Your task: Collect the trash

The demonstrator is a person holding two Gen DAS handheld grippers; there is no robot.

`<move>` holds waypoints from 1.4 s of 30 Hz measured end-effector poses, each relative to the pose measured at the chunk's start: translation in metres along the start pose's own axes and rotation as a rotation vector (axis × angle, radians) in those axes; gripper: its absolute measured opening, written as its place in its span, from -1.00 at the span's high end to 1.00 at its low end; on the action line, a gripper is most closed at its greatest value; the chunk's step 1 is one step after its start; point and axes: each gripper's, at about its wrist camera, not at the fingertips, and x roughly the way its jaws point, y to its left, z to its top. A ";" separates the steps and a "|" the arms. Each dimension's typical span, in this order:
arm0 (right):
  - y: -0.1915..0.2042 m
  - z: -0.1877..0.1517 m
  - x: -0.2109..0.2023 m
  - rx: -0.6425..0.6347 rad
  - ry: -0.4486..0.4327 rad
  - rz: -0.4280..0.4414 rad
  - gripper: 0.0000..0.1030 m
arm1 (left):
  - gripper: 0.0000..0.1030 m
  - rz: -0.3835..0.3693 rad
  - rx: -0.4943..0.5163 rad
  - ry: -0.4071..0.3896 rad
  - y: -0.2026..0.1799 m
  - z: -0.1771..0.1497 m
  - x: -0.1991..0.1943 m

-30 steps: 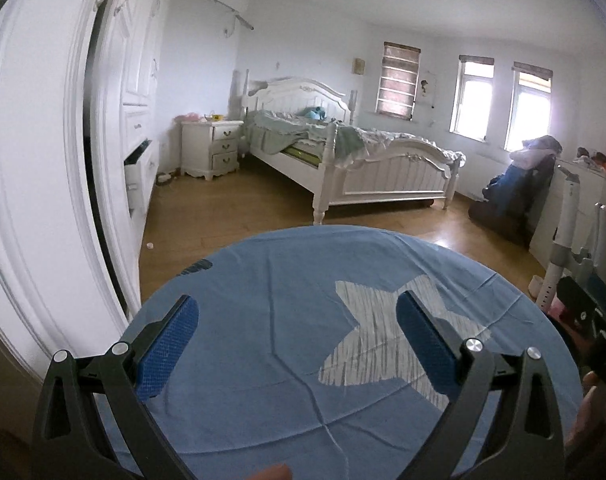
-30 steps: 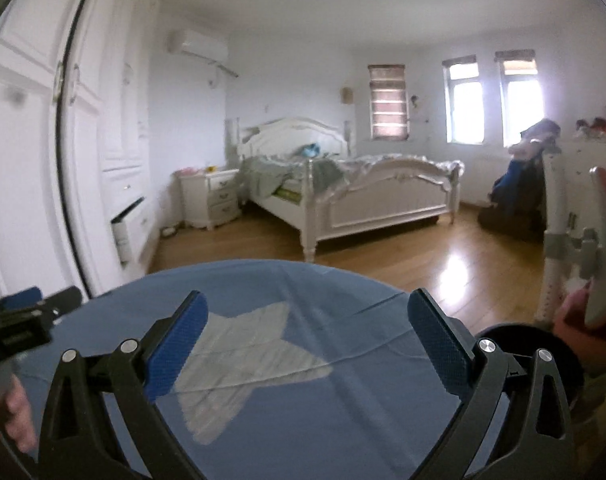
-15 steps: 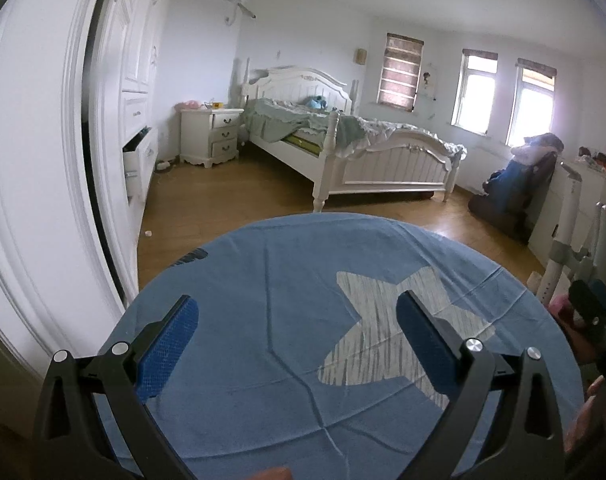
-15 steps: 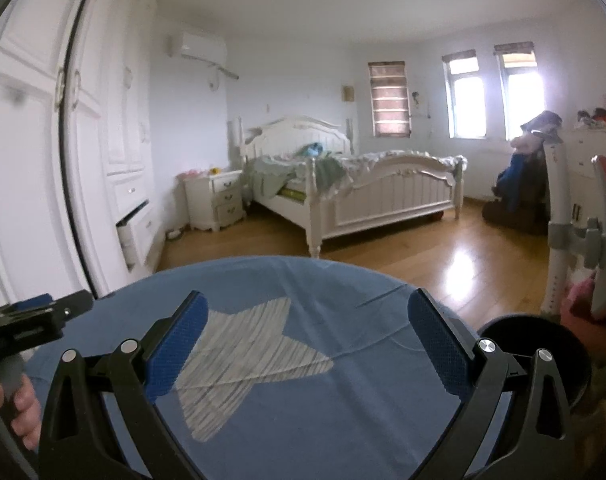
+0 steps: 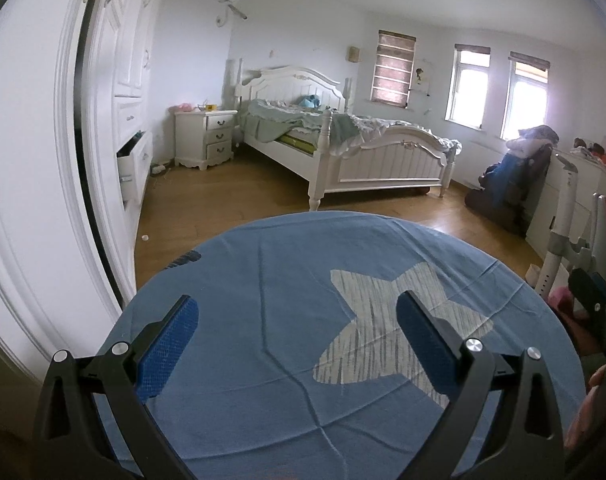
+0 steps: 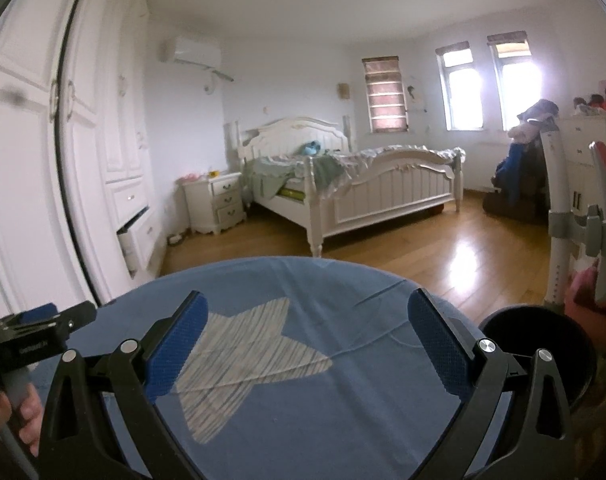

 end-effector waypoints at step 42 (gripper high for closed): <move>0.006 -0.001 -0.007 0.008 -0.018 -0.024 -0.91 | -0.90 -0.033 0.025 -0.010 -0.003 -0.001 0.002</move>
